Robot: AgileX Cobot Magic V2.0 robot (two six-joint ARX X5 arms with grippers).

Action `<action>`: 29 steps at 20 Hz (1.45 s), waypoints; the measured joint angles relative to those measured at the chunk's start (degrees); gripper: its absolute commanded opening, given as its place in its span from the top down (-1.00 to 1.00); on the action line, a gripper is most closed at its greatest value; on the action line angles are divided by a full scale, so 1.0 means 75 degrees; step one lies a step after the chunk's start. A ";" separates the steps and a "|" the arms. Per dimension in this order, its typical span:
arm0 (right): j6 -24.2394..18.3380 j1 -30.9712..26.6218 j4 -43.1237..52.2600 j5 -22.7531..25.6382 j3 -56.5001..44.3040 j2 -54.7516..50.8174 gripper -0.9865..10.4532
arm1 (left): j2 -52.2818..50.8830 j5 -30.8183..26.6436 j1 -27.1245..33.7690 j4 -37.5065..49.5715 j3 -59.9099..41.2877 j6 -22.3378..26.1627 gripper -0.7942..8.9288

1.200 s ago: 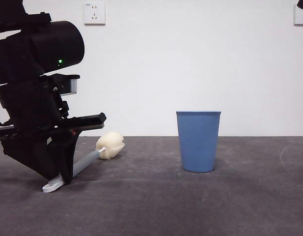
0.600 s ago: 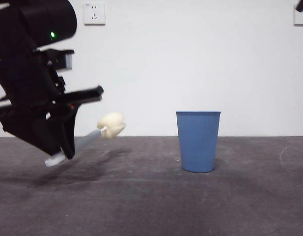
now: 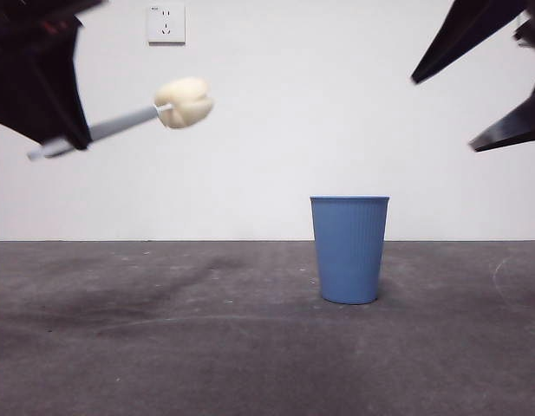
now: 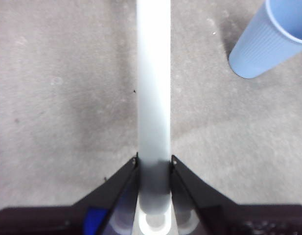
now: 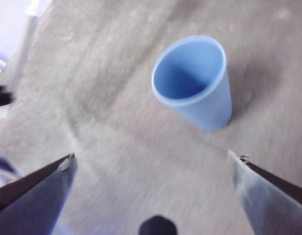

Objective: Pick up the cup brush,pick up the cup,insert the brush into the cup,clean the cup,put the cup brush back,put the cup back to the fixed position on the table

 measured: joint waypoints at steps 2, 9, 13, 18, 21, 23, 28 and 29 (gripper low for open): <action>0.0023 0.0227 0.0694 0.0099 -0.0411 0.0152 -0.11 | -0.0291 0.0000 0.0000 -0.0356 0.0003 0.0102 0.85; 0.0708 0.0900 0.4176 0.1542 -0.2853 0.0192 -0.10 | -0.0752 0.0000 0.0000 -0.1035 0.0003 0.0358 0.85; 0.0702 0.1244 0.5759 0.2375 -0.3334 0.0600 -0.10 | -0.0758 0.0003 0.0000 -0.1058 0.0003 0.0446 0.85; 0.0624 0.1594 0.7979 0.2643 -0.3334 0.2623 -0.10 | -0.0758 0.0000 0.0000 -0.1061 0.0003 0.0466 0.85; 0.0618 0.1714 0.9396 0.2908 -0.3348 0.3713 -0.10 | -0.0758 0.0000 0.0000 -0.1139 0.0003 0.0487 0.85; 0.0603 0.1795 1.0209 0.2987 -0.3348 0.4173 -0.10 | -0.0758 0.0000 0.0000 -0.1195 0.0003 0.0501 0.85; 0.0600 0.1900 1.1526 0.3013 -0.3255 0.5511 -0.10 | -0.0758 0.0000 0.0000 -0.1195 0.0003 0.0501 0.85; 0.0597 0.1929 1.1590 0.3013 -0.3127 0.5712 -0.10 | -0.0758 -0.0003 0.0000 -0.1195 0.0003 0.0501 0.85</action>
